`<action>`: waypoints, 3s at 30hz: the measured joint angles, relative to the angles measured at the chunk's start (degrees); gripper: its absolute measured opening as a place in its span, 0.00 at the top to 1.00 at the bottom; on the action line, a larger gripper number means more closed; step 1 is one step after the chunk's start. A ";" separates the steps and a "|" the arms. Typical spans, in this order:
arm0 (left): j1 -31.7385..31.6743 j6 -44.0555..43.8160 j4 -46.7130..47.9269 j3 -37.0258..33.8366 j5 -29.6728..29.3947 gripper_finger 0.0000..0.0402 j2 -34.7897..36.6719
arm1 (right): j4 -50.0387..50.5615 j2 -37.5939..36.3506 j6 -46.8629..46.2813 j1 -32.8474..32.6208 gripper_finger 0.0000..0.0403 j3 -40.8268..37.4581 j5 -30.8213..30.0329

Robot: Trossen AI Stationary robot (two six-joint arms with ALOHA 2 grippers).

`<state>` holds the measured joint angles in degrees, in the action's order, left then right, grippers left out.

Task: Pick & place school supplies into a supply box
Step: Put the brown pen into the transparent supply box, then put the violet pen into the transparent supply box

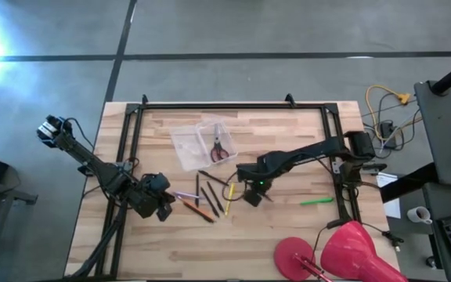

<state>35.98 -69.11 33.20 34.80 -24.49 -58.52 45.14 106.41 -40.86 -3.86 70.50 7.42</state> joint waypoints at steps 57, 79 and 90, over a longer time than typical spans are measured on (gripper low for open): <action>-1.92 48.28 -20.57 -2.49 0.95 0.93 -3.56 | 38.96 14.82 -1.47 -12.58 0.46 46.87 -25.68; -10.33 55.51 -11.13 7.59 5.01 0.56 -21.34 | 44.86 5.58 -58.38 -32.24 0.46 34.12 -33.42; -16.37 58.04 -11.33 7.31 10.19 0.62 -22.56 | 44.73 -8.53 -75.79 -37.21 0.46 17.05 -37.91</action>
<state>19.62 -11.07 21.87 42.11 -14.31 -81.08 89.88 97.88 -116.65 -41.07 87.56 -30.49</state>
